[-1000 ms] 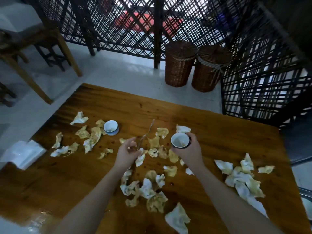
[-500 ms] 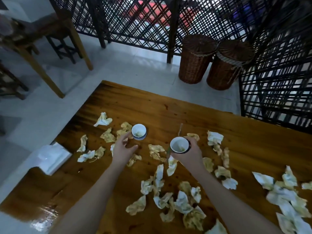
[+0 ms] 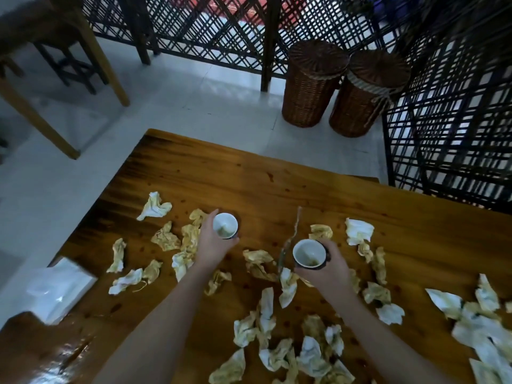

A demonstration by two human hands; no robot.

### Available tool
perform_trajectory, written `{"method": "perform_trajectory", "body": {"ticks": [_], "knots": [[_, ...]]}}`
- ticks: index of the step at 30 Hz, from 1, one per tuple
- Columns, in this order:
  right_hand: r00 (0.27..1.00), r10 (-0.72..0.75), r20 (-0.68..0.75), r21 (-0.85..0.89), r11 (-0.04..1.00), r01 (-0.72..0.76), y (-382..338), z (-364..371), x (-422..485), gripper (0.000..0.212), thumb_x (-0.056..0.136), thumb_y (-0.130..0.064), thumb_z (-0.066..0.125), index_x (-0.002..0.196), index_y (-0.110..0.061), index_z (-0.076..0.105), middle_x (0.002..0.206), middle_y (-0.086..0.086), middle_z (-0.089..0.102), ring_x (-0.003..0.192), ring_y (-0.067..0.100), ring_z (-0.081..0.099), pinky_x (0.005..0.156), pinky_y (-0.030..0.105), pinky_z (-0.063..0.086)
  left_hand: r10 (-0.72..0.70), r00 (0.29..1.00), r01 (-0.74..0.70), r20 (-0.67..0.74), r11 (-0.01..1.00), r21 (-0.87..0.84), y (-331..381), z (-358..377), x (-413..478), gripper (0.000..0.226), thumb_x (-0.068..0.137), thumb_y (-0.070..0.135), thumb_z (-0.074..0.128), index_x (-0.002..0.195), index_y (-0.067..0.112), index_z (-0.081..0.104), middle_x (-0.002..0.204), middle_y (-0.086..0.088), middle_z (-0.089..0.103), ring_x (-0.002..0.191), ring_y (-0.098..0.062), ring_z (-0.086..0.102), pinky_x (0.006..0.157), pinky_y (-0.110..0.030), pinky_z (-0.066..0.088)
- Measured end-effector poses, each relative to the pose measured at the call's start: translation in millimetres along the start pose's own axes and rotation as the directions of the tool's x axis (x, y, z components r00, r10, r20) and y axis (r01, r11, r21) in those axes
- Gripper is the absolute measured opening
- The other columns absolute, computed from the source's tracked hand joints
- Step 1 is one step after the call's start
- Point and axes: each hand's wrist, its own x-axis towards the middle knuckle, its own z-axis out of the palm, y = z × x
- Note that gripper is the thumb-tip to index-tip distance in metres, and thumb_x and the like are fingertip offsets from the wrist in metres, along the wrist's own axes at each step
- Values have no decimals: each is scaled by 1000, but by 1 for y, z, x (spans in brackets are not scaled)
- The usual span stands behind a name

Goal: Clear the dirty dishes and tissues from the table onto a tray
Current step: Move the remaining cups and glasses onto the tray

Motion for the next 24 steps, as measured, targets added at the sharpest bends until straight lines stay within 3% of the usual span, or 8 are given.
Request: {"method": "perform_trajectory", "body": {"ticks": [5, 14, 19, 24], "knots": [[1000, 27, -12, 30, 999, -27, 9, -11, -1, 77, 58, -24, 90, 120, -33, 45, 103, -26, 50, 93, 3, 52, 66, 11, 41, 25, 999, -25, -26, 1000, 9, 4, 5, -3, 81, 63, 17, 87, 132, 26, 46, 129, -1, 50, 119, -23, 49, 98, -41, 46], [997, 27, -73, 39, 999, -24, 18, -46, -33, 76, 61, -30, 89, 124, -28, 46, 104, -19, 51, 96, 8, 53, 71, 15, 43, 151, 983, -157, 100, 986, 56, 37, 41, -54, 81, 61, 16, 89, 131, 20, 49, 129, 1, 52, 119, -18, 48, 96, -32, 44], [986, 37, -164, 44, 999, -30, 35, -80, -63, 78, 60, -30, 89, 124, -25, 45, 106, -13, 49, 98, 11, 51, 74, 21, 41, 196, 960, -206, 201, 978, 28, 55, 70, -104, 79, 66, 19, 87, 134, 18, 47, 134, -2, 48, 121, -22, 47, 99, -36, 44], [967, 35, -253, 73, 997, -17, 68, -122, -107, 77, 56, -28, 90, 120, -23, 47, 99, -18, 50, 93, 6, 51, 65, 10, 37, 213, 932, -205, 292, 977, -61, 69, 108, -172, 76, 67, 17, 87, 132, 21, 48, 124, 8, 47, 115, -15, 47, 90, -30, 44]]}}
